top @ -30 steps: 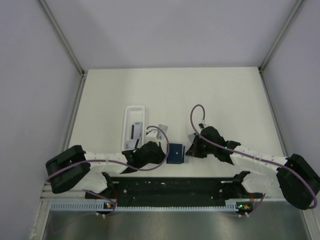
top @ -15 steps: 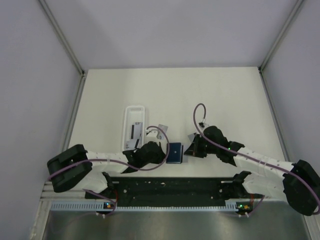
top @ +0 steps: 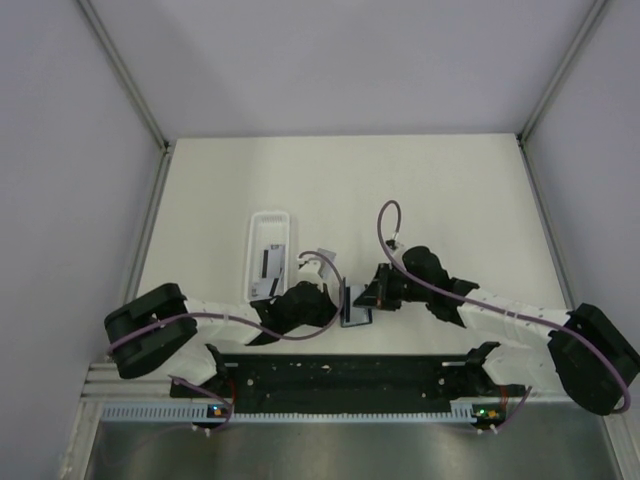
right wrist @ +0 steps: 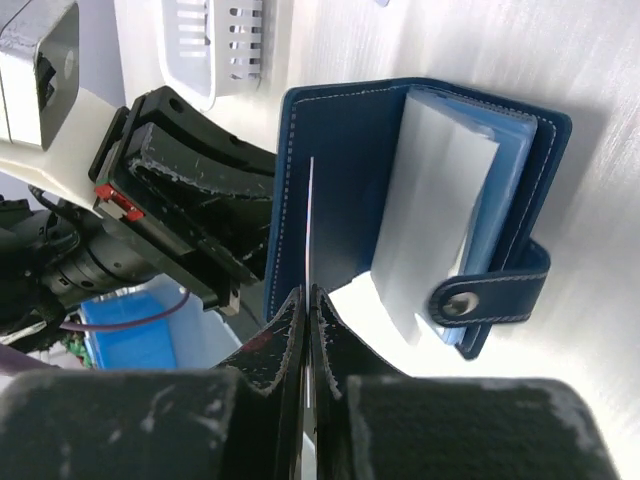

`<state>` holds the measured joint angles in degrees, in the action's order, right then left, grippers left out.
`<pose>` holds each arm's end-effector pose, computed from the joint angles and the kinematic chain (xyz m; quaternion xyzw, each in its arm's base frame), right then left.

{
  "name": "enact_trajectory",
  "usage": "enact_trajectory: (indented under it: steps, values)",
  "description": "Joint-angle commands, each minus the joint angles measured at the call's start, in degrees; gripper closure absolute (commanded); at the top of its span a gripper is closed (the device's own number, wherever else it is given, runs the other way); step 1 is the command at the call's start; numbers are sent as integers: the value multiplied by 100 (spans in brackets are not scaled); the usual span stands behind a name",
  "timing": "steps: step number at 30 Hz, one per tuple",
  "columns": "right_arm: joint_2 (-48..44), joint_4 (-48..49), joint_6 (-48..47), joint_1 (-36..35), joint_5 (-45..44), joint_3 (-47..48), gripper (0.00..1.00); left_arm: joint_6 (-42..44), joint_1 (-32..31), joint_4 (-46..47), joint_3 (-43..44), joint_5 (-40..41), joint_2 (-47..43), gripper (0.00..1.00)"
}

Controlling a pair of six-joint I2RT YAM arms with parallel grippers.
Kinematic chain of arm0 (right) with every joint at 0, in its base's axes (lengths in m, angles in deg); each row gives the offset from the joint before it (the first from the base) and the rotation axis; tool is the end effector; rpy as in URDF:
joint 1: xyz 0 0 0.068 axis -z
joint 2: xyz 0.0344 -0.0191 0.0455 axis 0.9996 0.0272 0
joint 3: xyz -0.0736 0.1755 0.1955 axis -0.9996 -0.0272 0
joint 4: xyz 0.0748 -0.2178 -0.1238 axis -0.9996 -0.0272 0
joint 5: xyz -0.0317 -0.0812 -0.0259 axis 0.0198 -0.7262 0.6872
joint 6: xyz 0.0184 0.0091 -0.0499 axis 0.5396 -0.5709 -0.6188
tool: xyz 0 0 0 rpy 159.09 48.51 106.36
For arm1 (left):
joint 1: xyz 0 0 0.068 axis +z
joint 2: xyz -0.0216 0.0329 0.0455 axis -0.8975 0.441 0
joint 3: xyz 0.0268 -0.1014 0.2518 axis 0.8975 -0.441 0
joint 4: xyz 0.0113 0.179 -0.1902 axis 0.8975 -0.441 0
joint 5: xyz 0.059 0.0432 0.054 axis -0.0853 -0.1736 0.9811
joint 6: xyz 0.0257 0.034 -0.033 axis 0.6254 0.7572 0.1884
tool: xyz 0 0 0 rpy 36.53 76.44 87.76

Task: Put the credit cards into the card holder
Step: Open the card holder at the center of the board.

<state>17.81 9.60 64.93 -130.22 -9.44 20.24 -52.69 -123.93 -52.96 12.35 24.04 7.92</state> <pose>0.1580 0.1591 0.1788 -0.0004 0.8733 0.4518 0.1820 0.1269 -0.2070 0.1308 0.0593 0.8914 -0.3046 0.3304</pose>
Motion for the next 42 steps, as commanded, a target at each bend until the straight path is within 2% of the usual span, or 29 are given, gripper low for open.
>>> enact_trajectory:
  steps: [1,11,15,18,24,34,36,38,42]
  values:
    - [218,613,67,12,298,258,100,209,-11,431,50,-430,267,100]
    - [797,885,-47,-41,211,223,100,289,7,1416,103,-1590,944,100]
    - [1114,999,-74,-41,132,162,100,8,-2,1172,-142,-1293,814,100]
    - [1290,1096,-74,-50,35,109,100,-151,-2,636,-362,-818,419,100]
    - [1536,1140,-100,-58,-193,82,100,-151,-11,-489,-539,-361,-644,100]
    - [1800,1009,-144,-120,-431,197,100,-90,-11,-2511,-284,325,-2745,100]
    - [1800,1000,-162,-129,-449,214,100,68,-20,-2583,-205,291,-3140,100]
    - [1783,1035,-144,-137,-449,214,100,357,-11,-2277,-170,37,-3414,100]
    - [1730,1009,-135,-137,-466,267,100,806,-20,-1687,111,-578,-3398,100]
